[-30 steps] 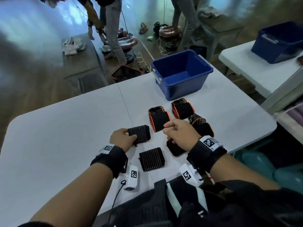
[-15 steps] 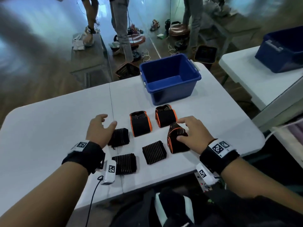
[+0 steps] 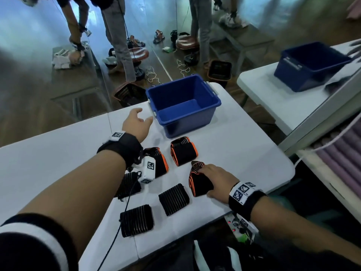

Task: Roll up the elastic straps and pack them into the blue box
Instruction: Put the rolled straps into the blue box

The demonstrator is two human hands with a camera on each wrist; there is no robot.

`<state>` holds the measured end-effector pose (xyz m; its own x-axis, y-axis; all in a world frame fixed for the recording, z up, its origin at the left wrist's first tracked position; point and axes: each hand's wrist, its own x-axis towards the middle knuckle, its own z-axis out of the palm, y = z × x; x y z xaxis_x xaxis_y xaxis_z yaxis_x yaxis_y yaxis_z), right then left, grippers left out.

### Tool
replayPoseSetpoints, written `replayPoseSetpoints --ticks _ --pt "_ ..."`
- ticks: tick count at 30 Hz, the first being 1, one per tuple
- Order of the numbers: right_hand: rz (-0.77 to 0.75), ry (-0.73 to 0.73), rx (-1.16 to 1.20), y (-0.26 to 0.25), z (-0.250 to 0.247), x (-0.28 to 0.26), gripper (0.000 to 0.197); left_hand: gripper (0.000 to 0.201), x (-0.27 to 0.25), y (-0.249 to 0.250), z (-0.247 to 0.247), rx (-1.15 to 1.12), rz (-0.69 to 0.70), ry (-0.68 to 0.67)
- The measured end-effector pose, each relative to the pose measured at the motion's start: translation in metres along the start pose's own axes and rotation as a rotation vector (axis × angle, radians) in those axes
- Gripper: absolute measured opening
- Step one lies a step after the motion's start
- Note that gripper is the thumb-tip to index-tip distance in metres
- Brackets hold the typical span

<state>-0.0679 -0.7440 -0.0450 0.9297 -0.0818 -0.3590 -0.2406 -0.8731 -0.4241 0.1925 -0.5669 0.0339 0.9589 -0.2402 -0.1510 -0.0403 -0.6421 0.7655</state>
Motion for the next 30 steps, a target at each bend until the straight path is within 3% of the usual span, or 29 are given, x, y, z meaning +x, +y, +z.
replayPoseSetpoints --ticks 3,10,15,20,24,30 --pt "0.024 0.016 0.023 0.0 0.004 0.0 0.079 0.077 0.031 -0.004 0.018 -0.034 0.004 -0.054" --pt "0.108 0.082 0.109 -0.002 0.013 -0.003 0.073 0.052 0.039 0.021 0.035 -0.137 -0.013 -0.098" --pt "0.138 0.103 0.115 0.001 0.011 0.0 0.067 0.05 0.044 0.033 0.048 -0.273 -0.081 -0.119" --pt "0.137 0.086 0.267 0.015 -0.001 -0.003 0.057 0.052 0.045 0.042 0.062 -0.297 -0.106 -0.157" --pt "0.145 0.145 0.443 0.028 -0.033 -0.019 0.055 0.051 0.035 0.052 0.071 -0.319 -0.123 -0.181" --pt "0.061 0.32 0.706 0.036 -0.123 -0.037 0.044 0.047 0.018 0.059 0.09 -0.313 -0.073 -0.279"
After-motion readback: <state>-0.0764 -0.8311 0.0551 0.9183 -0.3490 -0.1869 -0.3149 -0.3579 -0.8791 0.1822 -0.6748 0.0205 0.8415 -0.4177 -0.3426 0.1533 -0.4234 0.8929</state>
